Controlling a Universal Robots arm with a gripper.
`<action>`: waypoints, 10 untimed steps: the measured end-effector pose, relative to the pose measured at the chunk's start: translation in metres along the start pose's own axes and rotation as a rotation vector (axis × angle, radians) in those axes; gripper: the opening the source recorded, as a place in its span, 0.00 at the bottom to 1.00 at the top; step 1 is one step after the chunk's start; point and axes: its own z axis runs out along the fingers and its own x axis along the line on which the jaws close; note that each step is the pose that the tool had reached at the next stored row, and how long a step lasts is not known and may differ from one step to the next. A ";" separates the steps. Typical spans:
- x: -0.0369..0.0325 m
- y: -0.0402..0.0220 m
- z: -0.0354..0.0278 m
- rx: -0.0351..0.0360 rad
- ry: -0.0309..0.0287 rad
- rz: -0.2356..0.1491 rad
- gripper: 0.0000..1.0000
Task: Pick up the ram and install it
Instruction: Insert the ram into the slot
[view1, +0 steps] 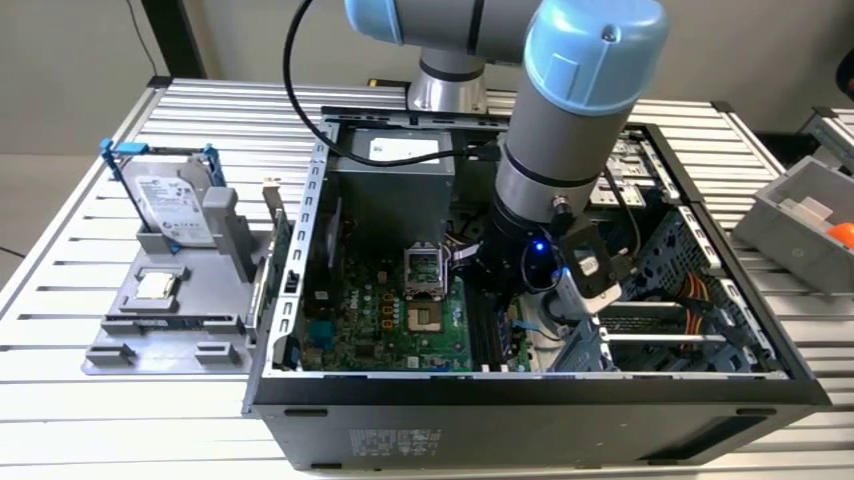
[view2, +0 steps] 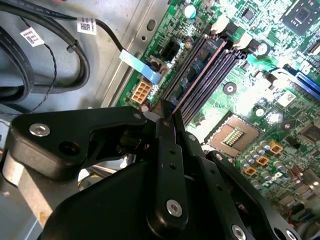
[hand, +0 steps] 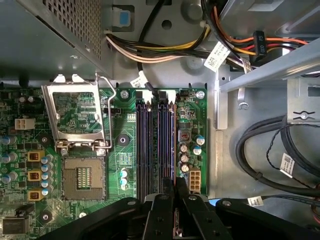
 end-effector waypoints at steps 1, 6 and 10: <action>0.0000 0.0000 -0.0001 0.0000 0.0000 0.000 0.00; 0.0000 -0.0001 -0.0002 0.0007 0.0002 0.000 0.00; 0.0003 -0.0001 0.0012 0.0005 0.0002 0.000 0.00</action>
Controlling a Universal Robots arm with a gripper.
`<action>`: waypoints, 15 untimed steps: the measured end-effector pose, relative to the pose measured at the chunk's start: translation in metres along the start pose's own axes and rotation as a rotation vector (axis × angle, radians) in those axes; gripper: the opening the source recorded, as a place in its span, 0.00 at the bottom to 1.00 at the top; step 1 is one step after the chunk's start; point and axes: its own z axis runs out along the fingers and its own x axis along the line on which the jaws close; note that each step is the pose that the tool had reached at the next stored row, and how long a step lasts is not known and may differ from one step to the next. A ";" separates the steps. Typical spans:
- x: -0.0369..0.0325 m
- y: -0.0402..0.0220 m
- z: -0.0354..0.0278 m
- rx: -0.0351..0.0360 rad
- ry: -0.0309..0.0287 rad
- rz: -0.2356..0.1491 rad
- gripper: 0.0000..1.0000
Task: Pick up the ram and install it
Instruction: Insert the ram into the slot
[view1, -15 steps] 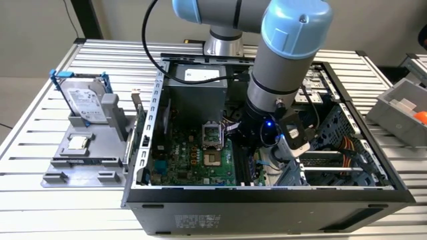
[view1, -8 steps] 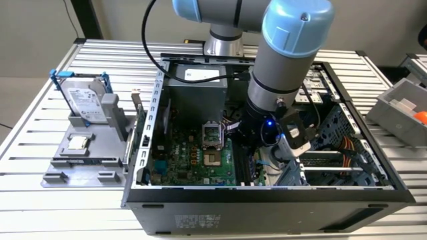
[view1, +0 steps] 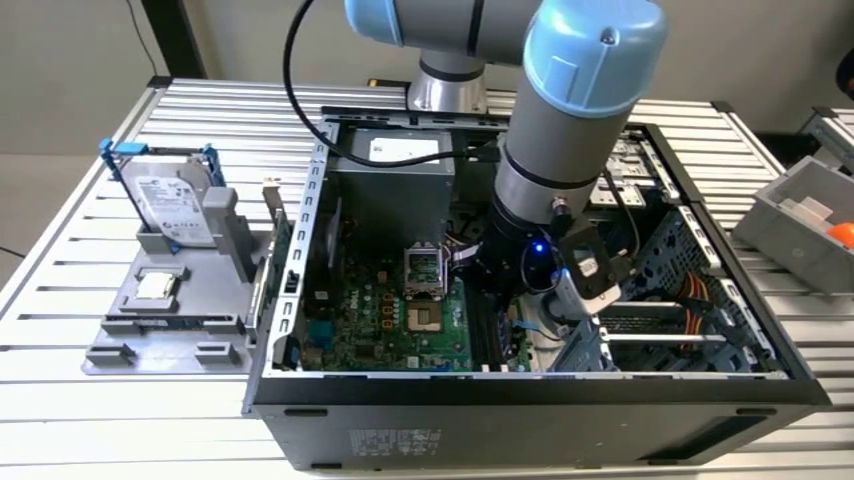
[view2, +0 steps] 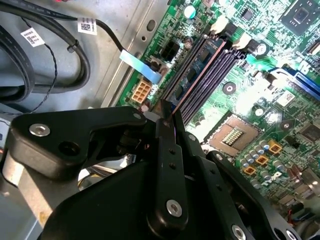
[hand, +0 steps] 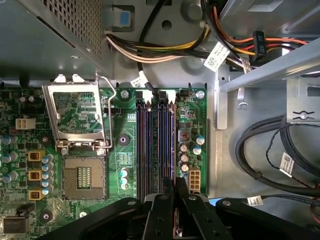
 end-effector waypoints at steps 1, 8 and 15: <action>0.0000 0.0000 0.0003 0.0000 0.0000 0.000 0.00; 0.0003 0.0038 0.0033 0.0004 0.0001 0.000 0.00; 0.0003 0.0061 0.0041 0.0001 0.0000 0.000 0.00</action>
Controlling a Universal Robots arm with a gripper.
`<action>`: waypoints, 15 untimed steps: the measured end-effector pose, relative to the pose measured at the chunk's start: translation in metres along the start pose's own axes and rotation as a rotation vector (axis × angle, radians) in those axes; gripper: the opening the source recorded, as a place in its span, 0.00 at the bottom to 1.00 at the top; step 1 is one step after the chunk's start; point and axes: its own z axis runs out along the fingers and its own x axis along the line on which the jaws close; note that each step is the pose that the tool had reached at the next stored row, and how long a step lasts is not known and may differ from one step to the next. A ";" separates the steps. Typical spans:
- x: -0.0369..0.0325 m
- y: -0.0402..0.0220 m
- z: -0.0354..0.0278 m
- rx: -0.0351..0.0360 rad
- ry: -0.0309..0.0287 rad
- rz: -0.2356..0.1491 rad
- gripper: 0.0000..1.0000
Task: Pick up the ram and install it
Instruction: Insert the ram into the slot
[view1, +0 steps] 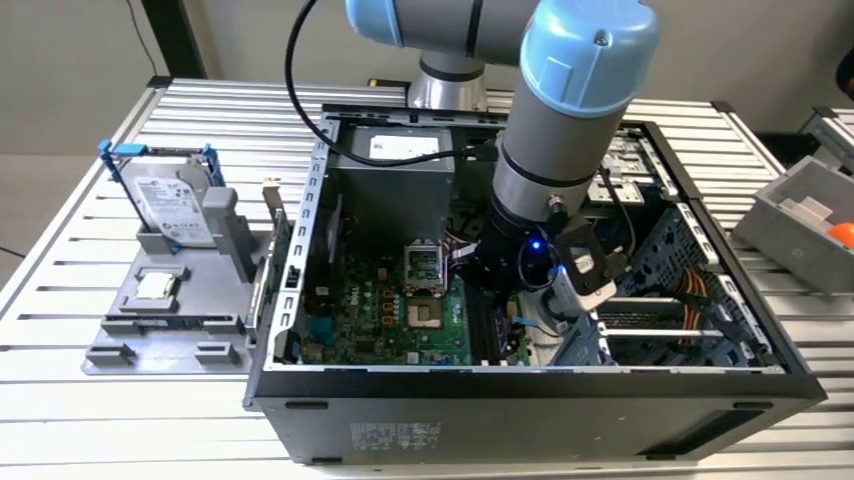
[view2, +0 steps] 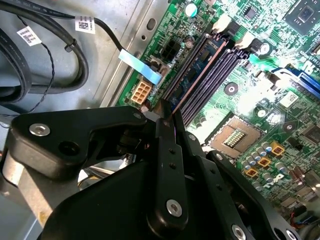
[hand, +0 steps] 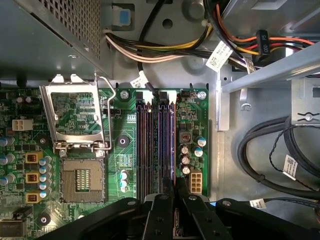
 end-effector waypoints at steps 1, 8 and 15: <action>0.0000 0.0000 0.0000 0.0000 0.0000 0.000 0.00; 0.0000 0.0000 0.0000 -0.0002 0.0001 0.000 0.00; 0.0000 0.0000 0.0000 -0.0001 0.0001 0.000 0.00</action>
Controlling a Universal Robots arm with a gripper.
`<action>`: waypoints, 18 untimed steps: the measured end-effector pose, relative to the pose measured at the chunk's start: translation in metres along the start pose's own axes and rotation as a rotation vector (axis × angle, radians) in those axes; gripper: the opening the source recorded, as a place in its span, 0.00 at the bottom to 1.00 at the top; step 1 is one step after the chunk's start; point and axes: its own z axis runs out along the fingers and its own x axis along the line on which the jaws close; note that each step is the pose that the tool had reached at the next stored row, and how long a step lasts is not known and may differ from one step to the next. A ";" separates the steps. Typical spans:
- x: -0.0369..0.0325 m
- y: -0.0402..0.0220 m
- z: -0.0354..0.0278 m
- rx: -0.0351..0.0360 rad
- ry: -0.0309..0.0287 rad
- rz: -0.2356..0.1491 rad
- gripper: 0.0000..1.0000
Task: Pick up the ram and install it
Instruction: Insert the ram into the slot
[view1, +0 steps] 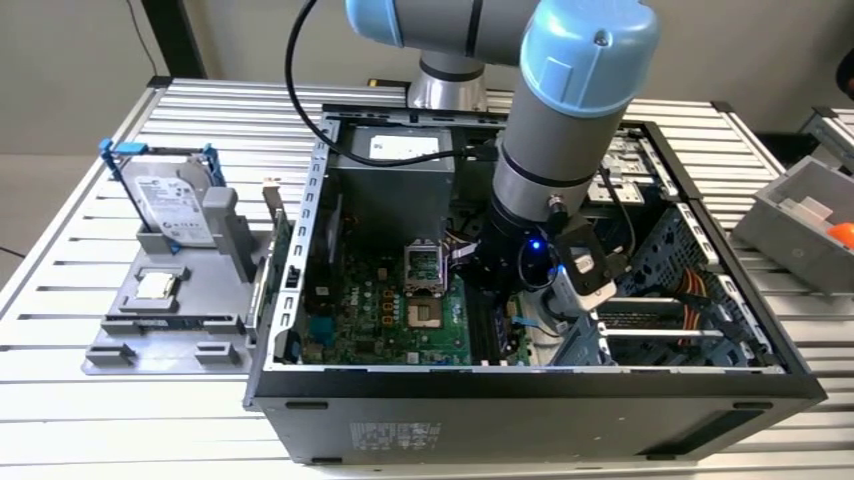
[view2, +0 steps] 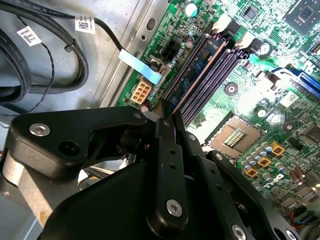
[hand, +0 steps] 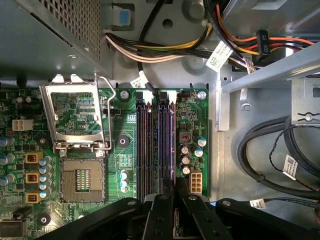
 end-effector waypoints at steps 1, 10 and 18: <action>0.0000 0.0000 0.0000 0.0000 0.0000 0.000 0.00; 0.0001 -0.0008 0.0050 -0.0041 0.0001 0.000 0.00; 0.0001 -0.0009 0.0053 -0.0039 0.0002 0.000 0.00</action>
